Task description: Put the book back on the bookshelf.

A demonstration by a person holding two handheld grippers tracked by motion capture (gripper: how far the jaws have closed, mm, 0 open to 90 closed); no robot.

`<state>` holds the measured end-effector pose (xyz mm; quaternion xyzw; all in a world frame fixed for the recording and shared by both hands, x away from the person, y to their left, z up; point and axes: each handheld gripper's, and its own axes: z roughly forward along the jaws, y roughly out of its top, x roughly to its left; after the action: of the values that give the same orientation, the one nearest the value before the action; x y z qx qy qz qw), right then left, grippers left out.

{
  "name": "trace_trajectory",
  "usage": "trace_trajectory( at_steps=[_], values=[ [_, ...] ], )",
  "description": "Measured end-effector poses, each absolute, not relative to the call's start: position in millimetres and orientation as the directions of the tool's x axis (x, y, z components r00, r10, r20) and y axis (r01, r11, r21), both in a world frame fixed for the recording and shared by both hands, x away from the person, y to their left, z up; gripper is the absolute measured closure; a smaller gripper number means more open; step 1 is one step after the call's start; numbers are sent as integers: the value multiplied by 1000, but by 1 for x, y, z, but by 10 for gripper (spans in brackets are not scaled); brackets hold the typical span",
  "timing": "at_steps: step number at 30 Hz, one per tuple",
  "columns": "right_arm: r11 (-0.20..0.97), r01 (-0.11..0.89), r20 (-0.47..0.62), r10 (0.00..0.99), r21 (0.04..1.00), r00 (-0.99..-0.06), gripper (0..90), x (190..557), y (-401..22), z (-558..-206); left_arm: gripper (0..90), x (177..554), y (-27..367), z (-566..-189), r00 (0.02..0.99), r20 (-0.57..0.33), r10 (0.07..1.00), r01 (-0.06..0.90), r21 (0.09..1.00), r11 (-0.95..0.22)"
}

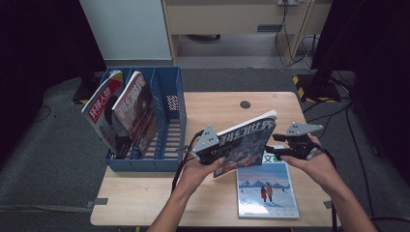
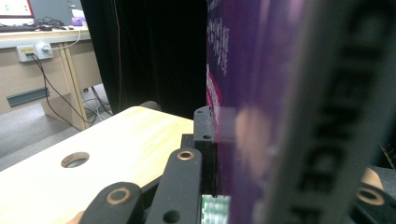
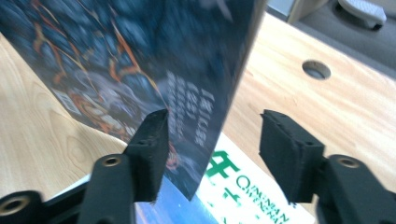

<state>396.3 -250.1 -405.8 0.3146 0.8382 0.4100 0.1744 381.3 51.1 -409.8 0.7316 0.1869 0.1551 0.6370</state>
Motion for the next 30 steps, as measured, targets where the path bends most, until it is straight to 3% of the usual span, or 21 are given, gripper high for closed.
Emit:
trace_trajectory(
  at_steps=[7, 10, 30],
  values=[
    [425, 437, -7, 723, 793, -691, 214, 398, -252, -421, 823, 382, 50, -410, 878, -17, 479, 81, 990, -114],
    [428, 454, -10, 737, 782, -676, 180, 398, -252, -431, 822, 382, 50, -410, 878, -19, 478, 83, 990, -114],
    [346, 549, 72, 796, 761, -601, 135, 389, -265, -486, 822, 382, 51, -410, 876, -40, 480, 100, 990, -101]
  ],
)
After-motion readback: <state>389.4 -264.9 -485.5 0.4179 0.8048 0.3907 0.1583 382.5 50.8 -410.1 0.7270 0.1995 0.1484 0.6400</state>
